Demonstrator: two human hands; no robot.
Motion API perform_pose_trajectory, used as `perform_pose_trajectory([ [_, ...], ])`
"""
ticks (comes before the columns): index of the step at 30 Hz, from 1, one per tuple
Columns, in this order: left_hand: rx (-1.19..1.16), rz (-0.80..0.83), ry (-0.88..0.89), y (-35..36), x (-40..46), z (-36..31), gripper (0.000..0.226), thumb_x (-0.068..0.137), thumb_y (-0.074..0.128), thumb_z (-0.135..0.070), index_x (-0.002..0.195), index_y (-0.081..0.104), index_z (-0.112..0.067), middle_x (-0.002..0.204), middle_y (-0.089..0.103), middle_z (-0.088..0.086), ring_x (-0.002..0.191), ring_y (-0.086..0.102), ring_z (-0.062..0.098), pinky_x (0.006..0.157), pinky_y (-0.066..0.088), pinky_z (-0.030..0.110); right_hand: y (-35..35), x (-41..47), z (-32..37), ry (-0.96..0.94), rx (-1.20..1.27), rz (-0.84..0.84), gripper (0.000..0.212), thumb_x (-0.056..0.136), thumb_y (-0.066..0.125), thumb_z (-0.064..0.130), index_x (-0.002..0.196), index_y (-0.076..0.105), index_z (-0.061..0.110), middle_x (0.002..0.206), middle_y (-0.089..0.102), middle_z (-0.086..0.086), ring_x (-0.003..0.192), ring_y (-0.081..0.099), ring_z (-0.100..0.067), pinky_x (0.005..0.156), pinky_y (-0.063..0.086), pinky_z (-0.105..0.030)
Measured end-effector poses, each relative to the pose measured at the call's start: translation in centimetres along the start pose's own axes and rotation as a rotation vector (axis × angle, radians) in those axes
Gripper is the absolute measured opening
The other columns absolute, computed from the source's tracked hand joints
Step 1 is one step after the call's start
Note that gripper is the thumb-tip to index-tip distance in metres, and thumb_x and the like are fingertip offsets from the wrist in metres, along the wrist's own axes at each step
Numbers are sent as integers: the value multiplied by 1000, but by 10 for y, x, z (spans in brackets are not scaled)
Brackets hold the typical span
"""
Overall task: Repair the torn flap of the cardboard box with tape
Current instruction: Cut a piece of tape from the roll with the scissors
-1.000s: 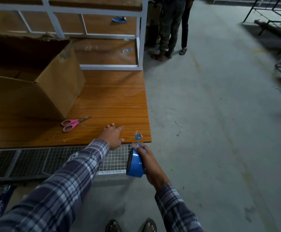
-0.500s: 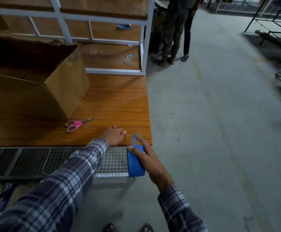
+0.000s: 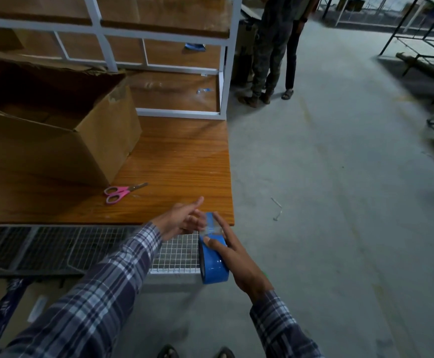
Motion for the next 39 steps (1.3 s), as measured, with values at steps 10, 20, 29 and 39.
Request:
perform_pose_trajectory([
  [10, -65, 288, -38, 11, 11, 7, 66, 95, 56, -72, 115, 69, -11, 104, 64, 11, 96, 63, 26, 91, 54, 42, -2, -11, 0, -25, -63, 116, 71, 100, 72, 37, 153, 35, 66, 166, 42, 8, 138, 60, -18, 118, 47, -48],
  [20, -218, 137, 102, 11, 8, -21, 42, 93, 74, -32, 121, 67, -3, 115, 70, 15, 113, 67, 31, 99, 59, 42, -15, -19, -6, -7, -104, 75, 68, 103, 70, 34, 153, 36, 64, 140, 62, -6, 119, 71, -22, 110, 54, -42],
  [29, -165, 94, 71, 4, 6, -14, 31, 93, 73, -32, 110, 69, -7, 117, 69, 16, 105, 65, 30, 85, 59, 35, -21, -24, -15, -18, -84, 86, 67, 102, 70, 35, 152, 36, 64, 141, 61, -9, 120, 72, -25, 110, 54, -46],
  [39, -53, -79, 162, -2, 9, -17, 23, 97, 72, -12, 116, 70, 1, 119, 73, 20, 106, 70, 33, 87, 64, 39, -23, -24, -25, 27, -131, 94, 56, 98, 75, 42, 148, 49, 44, 142, 65, 2, 122, 70, -21, 103, 59, -40],
])
Point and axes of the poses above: each hand's wrist, its own x-axis towards the middle knuckle, its own y-axis out of the palm, z = x × y, the point moved 4 cm from there along x, towards the middle knuckle
